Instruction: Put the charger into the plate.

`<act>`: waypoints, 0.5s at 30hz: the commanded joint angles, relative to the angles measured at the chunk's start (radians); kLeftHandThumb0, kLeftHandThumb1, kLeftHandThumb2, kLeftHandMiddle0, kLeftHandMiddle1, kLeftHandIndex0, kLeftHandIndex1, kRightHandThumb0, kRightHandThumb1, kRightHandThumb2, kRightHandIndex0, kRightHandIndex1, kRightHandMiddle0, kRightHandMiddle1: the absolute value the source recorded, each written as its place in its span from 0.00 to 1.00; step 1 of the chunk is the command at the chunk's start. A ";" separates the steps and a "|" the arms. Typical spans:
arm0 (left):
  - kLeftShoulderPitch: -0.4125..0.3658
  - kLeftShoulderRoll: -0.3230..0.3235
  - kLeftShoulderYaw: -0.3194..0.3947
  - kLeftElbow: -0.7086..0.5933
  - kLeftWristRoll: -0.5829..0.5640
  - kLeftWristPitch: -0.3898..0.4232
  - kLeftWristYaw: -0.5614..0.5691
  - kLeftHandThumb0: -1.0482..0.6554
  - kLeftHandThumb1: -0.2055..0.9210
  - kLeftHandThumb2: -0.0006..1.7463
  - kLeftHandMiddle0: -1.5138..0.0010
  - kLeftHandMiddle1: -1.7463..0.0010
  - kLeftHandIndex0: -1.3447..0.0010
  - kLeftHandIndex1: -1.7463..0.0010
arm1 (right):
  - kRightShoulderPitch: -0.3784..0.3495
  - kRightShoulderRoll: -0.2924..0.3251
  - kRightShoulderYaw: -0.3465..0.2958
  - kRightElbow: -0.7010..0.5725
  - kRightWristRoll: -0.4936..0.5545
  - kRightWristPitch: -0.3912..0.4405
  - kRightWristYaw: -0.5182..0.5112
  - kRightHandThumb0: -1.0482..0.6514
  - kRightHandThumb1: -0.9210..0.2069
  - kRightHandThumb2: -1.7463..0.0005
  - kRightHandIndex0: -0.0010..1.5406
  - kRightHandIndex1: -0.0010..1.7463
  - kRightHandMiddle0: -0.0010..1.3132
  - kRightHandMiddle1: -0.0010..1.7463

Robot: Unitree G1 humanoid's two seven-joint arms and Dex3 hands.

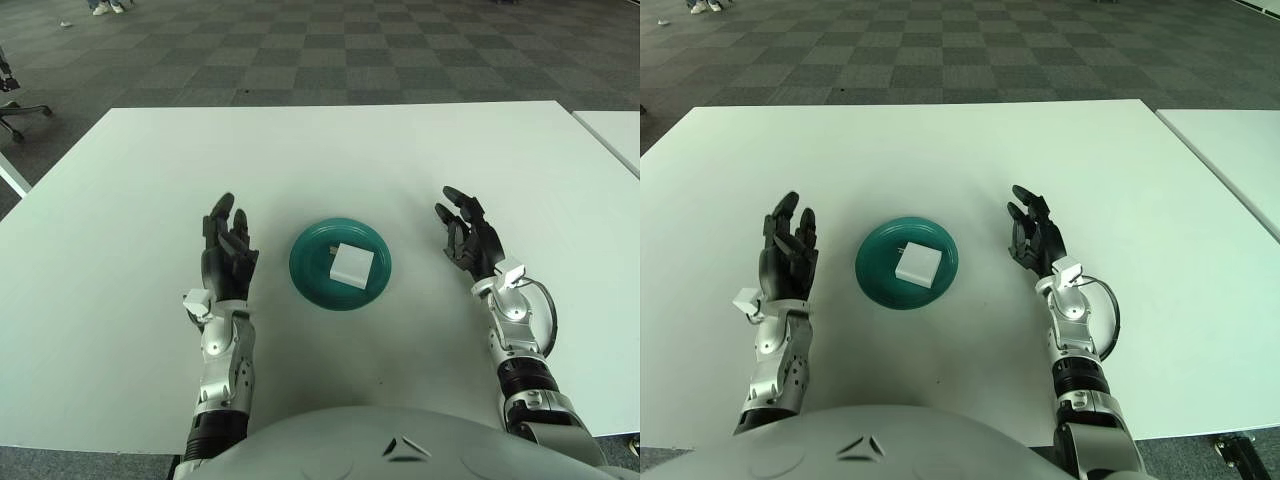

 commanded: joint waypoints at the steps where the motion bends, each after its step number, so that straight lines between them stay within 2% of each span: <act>1: 0.022 -0.046 0.005 0.027 0.044 -0.029 0.028 0.08 1.00 0.56 0.79 0.98 0.97 0.44 | 0.153 0.042 0.032 0.081 -0.026 0.049 -0.002 0.12 0.00 0.49 0.19 0.01 0.00 0.29; 8: 0.044 -0.020 -0.002 0.026 0.141 -0.030 0.072 0.07 1.00 0.57 0.81 0.99 0.99 0.46 | 0.151 0.039 0.034 0.084 -0.026 0.060 -0.007 0.13 0.00 0.49 0.19 0.01 0.00 0.29; 15: 0.088 0.020 -0.006 -0.003 0.229 0.006 0.085 0.06 1.00 0.59 0.83 1.00 1.00 0.51 | 0.144 0.036 0.032 0.100 -0.025 0.064 -0.007 0.13 0.00 0.48 0.19 0.01 0.00 0.30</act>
